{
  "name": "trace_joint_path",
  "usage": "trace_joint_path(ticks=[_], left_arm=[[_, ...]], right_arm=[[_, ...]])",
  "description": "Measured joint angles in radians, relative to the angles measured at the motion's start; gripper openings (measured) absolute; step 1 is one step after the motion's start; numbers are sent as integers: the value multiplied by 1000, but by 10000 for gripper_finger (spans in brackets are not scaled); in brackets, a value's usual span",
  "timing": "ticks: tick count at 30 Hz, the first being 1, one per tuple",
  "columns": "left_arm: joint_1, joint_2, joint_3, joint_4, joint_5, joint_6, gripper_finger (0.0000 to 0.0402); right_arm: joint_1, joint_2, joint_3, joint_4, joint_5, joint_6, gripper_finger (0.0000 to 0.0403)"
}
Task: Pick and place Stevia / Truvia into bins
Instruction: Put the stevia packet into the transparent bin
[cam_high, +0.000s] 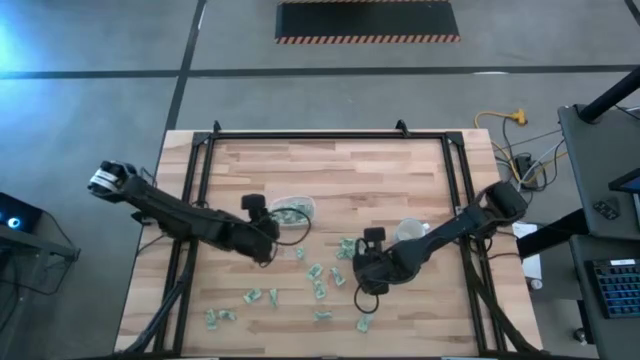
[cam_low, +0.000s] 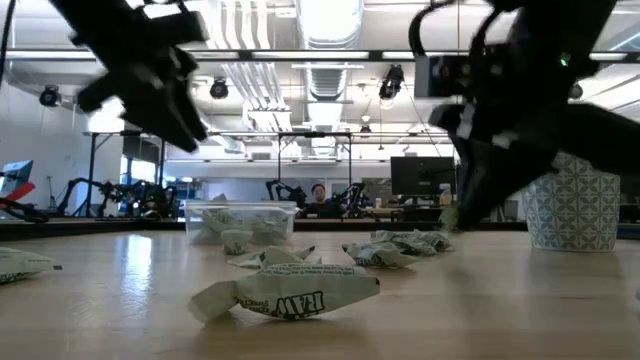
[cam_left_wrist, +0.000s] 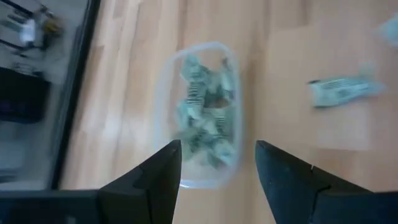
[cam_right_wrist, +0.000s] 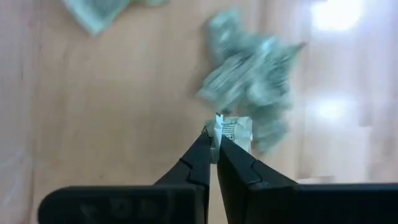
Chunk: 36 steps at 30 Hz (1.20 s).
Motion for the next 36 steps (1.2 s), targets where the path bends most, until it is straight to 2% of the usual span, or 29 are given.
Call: trace_joint_path(ticks=[4,7,12,16,24,29,36], left_arm=[[-77,-80,-6,-74,90,-130,188],[-145,-114,-22,-93,149,-208,188],[-252,-127,-54,-92,176,-329,188],[-322,-108,-61,-90,176,-427,188],[-434,-51,-61,-12,179,-532,188],[-474,-28,-61,68,180,-537,188],[-498,7,-61,145,181,-539,188]], right_arm=[[0,-53,11,22,96,-42,11],[-6,-87,11,130,157,-148,11],[-53,-100,5,389,151,-386,11],[-113,-99,4,530,137,-518,11],[-307,-94,-16,704,-108,-570,11],[-439,-49,-17,776,-268,-554,11],[-556,42,6,800,-435,-489,11]])
